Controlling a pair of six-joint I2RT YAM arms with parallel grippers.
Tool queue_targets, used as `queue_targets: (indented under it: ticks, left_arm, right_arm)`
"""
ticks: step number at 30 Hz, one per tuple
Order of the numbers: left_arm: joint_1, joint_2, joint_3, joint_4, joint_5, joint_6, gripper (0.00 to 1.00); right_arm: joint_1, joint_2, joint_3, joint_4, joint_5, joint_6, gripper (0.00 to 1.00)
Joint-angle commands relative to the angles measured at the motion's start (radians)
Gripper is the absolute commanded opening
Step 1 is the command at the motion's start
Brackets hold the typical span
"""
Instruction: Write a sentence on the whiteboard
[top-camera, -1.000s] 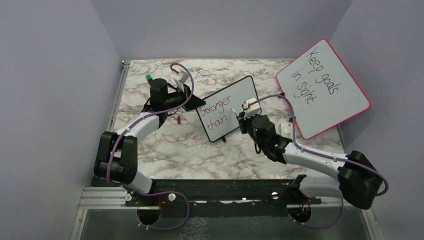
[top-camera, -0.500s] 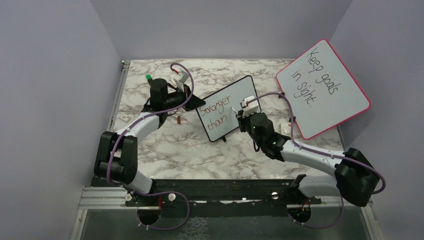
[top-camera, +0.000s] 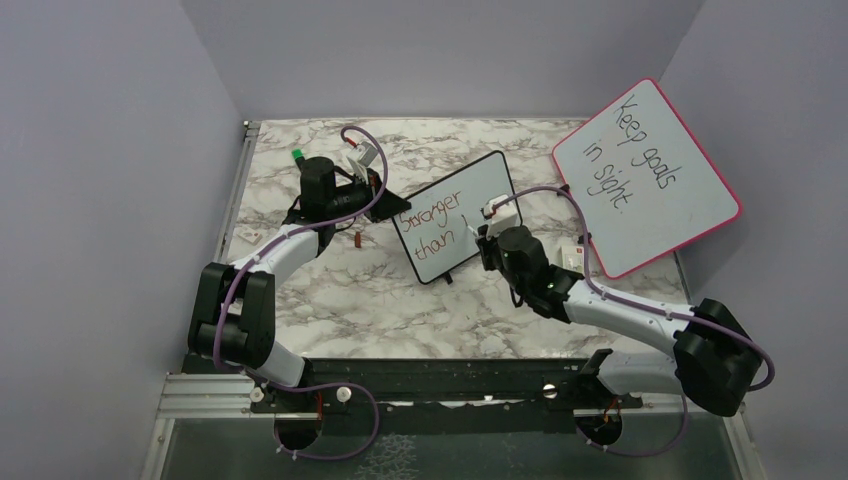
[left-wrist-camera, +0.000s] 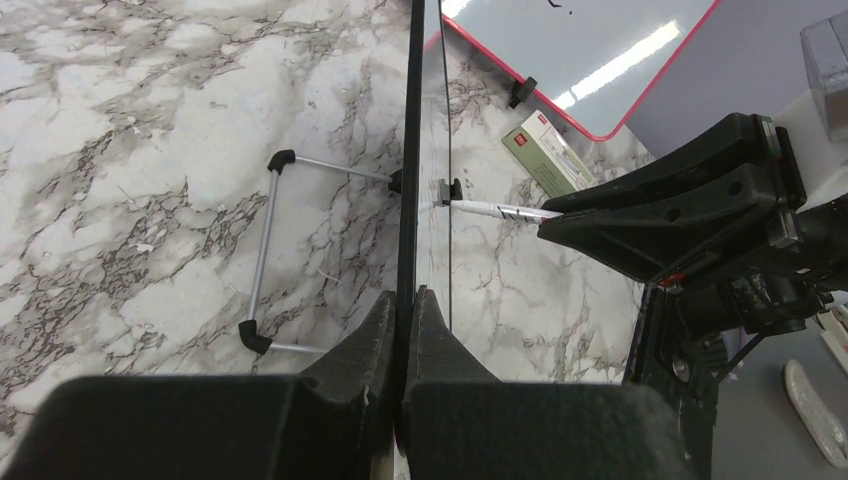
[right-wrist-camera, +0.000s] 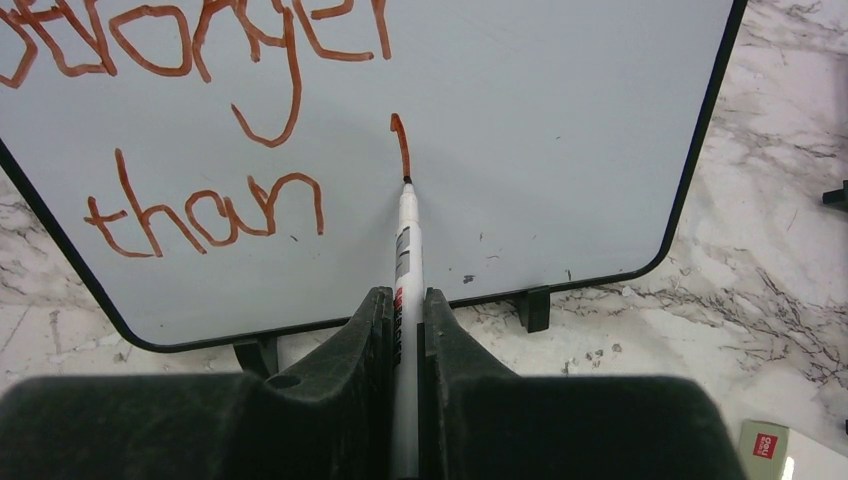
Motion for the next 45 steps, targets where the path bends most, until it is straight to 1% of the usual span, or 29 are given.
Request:
queue_targets:
  ticks: [1,14,24,45]
  left_arm:
    - [-0.006,0.039,-0.014,-0.114,-0.060,0.061,0.00]
    - [-0.006,0.040,-0.013,-0.127,-0.063,0.070,0.00]
    - [-0.006,0.040,-0.011,-0.132,-0.062,0.071,0.00]
    - [-0.006,0.043,-0.009,-0.134,-0.057,0.074,0.00]
  right_arm:
    - [-0.006,0.009,-0.003,-0.106,-0.054,0.028,0.01]
    - [-0.006,-0.002,-0.011,-0.113,-0.053,0.031,0.01]
    - [-0.007,-0.010,-0.022,-0.013,-0.027,0.023,0.01]
    - [-0.008,-0.001,-0.013,0.076,0.017,-0.001,0.01]
